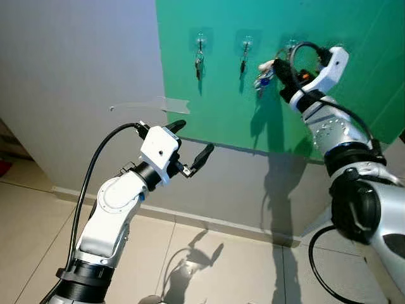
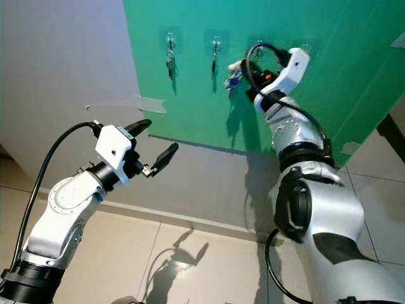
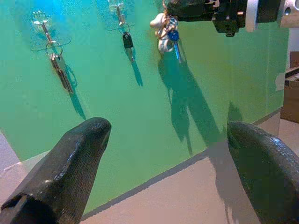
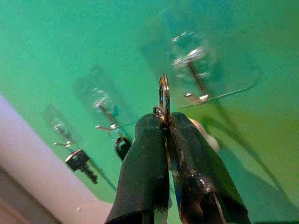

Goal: Hang keys on a hook

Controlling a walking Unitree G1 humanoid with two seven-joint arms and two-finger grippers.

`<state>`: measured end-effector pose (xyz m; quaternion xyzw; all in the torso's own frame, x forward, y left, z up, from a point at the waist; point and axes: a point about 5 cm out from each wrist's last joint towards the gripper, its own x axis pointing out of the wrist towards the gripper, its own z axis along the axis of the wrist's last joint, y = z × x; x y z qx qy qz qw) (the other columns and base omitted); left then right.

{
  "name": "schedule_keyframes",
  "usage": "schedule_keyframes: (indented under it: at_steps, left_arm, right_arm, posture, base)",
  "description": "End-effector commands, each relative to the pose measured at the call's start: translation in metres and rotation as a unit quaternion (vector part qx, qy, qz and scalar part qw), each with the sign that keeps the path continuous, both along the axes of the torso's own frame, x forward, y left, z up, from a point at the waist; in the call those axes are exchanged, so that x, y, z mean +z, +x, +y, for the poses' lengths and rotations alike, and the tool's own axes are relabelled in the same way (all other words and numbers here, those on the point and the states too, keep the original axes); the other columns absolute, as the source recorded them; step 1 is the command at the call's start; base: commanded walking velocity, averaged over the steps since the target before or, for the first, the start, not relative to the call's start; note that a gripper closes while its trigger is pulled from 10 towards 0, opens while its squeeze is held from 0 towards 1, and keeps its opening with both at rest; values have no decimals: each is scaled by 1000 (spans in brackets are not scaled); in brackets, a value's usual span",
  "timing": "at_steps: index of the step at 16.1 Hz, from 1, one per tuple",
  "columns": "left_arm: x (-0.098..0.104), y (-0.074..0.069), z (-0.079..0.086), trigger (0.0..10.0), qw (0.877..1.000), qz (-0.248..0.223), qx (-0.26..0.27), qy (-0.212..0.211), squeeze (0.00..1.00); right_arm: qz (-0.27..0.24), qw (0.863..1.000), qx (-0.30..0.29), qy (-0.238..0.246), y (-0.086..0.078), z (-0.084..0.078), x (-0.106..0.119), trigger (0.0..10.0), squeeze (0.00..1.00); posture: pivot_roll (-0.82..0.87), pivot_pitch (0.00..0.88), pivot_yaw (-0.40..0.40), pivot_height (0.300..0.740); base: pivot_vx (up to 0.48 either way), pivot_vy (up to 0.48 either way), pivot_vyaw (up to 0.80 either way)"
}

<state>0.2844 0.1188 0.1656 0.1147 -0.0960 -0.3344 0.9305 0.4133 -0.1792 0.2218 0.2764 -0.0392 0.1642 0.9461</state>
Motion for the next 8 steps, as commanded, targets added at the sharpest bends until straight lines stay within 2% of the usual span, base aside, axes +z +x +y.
schedule_keyframes:
  at_steps: [1, 4, 6, 8]
  left_arm:
    - [6, -1, 0, 10000, 1000, -8, -9, -3, 0]
    - [5, -1, -2, 10000, 1000, -6, -12, -4, 0]
    - [5, 0, -5, 10000, 1000, -6, -13, -5, 0]
    - [4, -1, -5, 10000, 1000, -4, -14, -4, 0]
  right_arm:
    - [-8, 1000, -18, 8, 2, -6, 11, 10000, 0]
    - [-3, 999, -32, 12, 2, -12, 12, 10000, 0]
    - [28, 998, -57, -9, 2, -18, 6, 10000, 0]
    - [45, 997, -59, -9, 2, -19, 1, 10000, 0]
  posture:
    - [41, 0, -22, 740]
    - [31, 0, -19, 740]
    - [30, 0, -18, 740]
    - [29, 0, -14, 740]
  base:
    - [0, 0, 0]
    - [0, 0, 0]
    - [0, 0, 0]
    - [0, 0, 0]
